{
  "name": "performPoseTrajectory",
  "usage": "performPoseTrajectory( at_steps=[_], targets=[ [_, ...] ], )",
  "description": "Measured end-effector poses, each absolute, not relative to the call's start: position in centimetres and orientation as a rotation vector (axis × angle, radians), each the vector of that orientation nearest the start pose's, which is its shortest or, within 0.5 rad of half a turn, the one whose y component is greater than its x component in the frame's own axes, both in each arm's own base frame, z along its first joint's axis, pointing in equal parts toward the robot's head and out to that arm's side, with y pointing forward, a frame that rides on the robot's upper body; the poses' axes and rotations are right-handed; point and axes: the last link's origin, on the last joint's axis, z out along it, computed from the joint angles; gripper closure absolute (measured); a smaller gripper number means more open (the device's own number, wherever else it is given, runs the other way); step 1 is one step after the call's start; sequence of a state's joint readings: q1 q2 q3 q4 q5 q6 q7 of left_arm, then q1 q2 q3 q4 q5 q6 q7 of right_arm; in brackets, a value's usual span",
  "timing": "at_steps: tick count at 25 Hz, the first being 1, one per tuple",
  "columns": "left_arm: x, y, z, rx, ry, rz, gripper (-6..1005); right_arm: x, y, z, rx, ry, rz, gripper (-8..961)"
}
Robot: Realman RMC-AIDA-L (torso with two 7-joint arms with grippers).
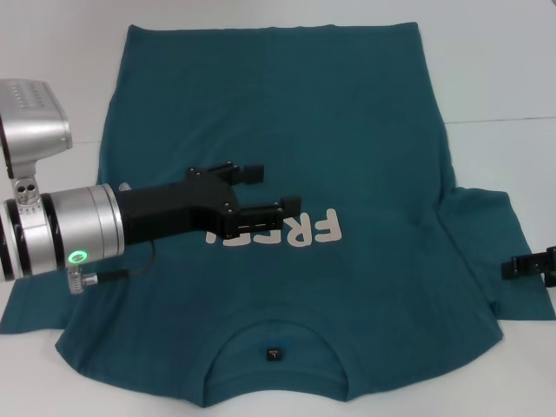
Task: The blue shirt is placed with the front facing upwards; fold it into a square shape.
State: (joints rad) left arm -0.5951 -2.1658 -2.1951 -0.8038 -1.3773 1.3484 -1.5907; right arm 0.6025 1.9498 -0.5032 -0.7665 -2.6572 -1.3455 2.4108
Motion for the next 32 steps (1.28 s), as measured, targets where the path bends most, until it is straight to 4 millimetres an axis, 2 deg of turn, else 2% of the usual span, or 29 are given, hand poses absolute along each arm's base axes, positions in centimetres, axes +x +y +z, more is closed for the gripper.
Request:
performPoseTrajectory(
  at_steps=[25,32],
  targets=[
    [-17.71,37.07,-2.61,-2.67,-0.621,-0.853,124,35.28,35.82,8.25,-1.96,1.731,0.07,13],
    [-17.6,37.13,-2.56,-2.671,-0.614,-0.853,124,35.22,35.79,7.65,-1.969,1.748,0.079,13]
  ],
)
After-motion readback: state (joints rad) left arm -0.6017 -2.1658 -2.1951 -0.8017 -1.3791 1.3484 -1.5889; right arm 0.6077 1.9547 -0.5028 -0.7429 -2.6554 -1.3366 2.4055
